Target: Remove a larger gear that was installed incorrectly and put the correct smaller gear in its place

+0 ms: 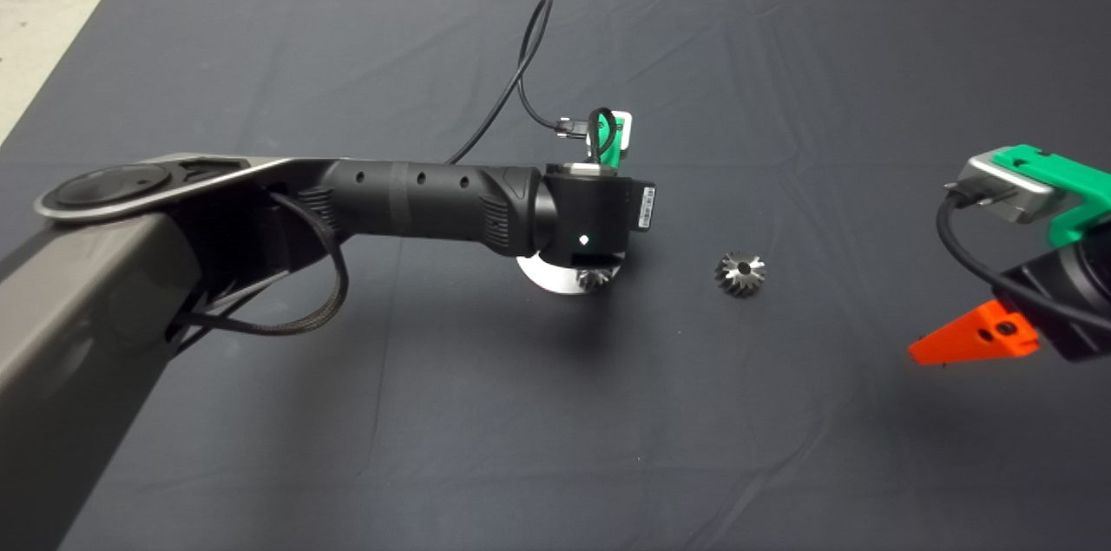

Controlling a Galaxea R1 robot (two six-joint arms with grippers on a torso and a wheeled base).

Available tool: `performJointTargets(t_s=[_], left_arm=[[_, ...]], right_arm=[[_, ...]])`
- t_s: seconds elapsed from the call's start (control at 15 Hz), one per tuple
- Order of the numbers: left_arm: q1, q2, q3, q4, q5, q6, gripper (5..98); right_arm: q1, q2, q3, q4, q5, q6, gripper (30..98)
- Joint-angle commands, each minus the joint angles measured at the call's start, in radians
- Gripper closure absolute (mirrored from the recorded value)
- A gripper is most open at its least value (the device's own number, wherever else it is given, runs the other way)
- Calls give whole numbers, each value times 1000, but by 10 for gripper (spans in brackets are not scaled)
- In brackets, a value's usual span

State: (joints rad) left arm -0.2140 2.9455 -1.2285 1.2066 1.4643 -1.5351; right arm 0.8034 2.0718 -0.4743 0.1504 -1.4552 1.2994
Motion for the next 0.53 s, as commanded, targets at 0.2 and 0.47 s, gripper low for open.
performJointTargets(t_s=[0.2,0.47], left_arm=[[-5,-10,0,8,24,1,685],[-5,-13,12,8,24,-5,685]], right_arm=[[19,-3,4,32,3,8,308],[19,-3,4,32,3,8,308]])
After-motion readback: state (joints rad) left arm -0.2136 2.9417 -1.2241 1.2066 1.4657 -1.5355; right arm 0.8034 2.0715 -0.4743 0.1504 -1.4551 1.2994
